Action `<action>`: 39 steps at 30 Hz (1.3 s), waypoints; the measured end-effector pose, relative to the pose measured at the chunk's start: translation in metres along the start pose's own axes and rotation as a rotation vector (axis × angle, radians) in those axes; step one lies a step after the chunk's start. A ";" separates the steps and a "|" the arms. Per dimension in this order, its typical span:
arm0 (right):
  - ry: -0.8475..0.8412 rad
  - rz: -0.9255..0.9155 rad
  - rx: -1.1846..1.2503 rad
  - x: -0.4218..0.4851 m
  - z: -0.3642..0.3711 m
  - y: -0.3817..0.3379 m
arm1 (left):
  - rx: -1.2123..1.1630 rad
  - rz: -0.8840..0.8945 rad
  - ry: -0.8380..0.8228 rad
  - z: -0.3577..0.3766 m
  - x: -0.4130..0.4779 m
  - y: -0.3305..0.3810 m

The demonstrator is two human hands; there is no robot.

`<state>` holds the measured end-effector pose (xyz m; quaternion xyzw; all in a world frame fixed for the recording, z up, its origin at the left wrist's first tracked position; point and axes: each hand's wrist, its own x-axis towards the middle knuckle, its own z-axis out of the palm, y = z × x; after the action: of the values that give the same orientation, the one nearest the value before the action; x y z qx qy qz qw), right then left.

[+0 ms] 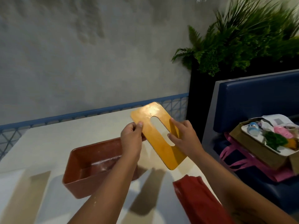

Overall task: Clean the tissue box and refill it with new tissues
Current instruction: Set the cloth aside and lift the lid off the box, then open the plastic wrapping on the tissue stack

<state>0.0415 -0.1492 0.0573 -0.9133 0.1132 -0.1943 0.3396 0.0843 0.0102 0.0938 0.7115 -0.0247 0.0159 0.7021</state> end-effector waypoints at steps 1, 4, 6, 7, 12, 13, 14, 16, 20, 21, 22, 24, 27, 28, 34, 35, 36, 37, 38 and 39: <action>0.021 0.031 0.012 0.002 0.002 0.007 | 0.014 0.007 0.001 0.008 -0.001 -0.003; 0.053 0.143 0.052 0.012 0.010 0.034 | 0.117 0.008 -0.037 0.040 -0.005 -0.024; 0.051 0.201 0.023 0.016 0.018 0.048 | 0.183 -0.025 -0.082 0.055 -0.007 -0.048; 0.041 0.223 -0.008 0.017 0.022 0.054 | 0.222 -0.037 -0.096 0.061 -0.007 -0.062; -0.017 0.243 -0.312 0.018 0.043 0.073 | 0.541 0.012 -0.054 0.071 0.000 -0.106; -0.029 0.228 -0.353 0.019 0.047 0.076 | 0.620 0.021 -0.048 0.071 0.003 -0.113; -0.042 0.217 -0.372 0.019 0.050 0.078 | 0.682 0.029 -0.047 0.071 0.004 -0.116; -0.064 0.202 -0.373 0.019 0.055 0.081 | 0.766 0.019 -0.054 0.070 0.007 -0.125; -0.077 0.175 -0.370 0.017 0.062 0.086 | 0.905 0.011 -0.063 0.070 0.004 -0.127; -0.076 0.171 -0.377 0.016 0.064 0.086 | 0.953 0.017 -0.073 0.070 0.003 -0.128; -0.072 0.164 -0.385 0.015 0.065 0.087 | 1.009 0.028 -0.081 0.070 0.001 -0.128; -0.067 0.147 -0.407 0.013 0.067 0.088 | 1.105 0.044 -0.092 0.070 -0.002 -0.128; -0.072 0.140 -0.462 0.012 0.068 0.089 | 1.186 0.064 -0.124 0.069 -0.006 -0.128; -0.076 0.143 -0.491 0.012 0.068 0.088 | 1.218 0.071 -0.142 0.069 -0.008 -0.127; -0.098 0.174 -0.590 0.010 0.057 0.078 | 1.235 0.067 -0.220 0.070 -0.012 -0.105; -0.078 0.171 -0.575 0.011 0.052 0.071 | 1.184 0.067 -0.220 0.068 -0.013 -0.095; -0.051 0.164 -0.551 0.013 0.046 0.065 | 1.129 0.077 -0.219 0.068 -0.013 -0.086; -0.022 0.151 -0.515 0.014 0.040 0.055 | 1.068 0.092 -0.204 0.065 -0.015 -0.074; 0.007 0.134 -0.464 0.015 0.034 0.043 | 1.014 0.120 -0.181 0.062 -0.016 -0.062; 0.033 0.113 -0.407 0.016 0.030 0.030 | 0.966 0.150 -0.152 0.056 -0.018 -0.050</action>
<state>0.0667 -0.1592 0.0209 -0.9519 0.2065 -0.1632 0.1567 0.0683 -0.0450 0.0422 0.9510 -0.1168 0.0244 0.2852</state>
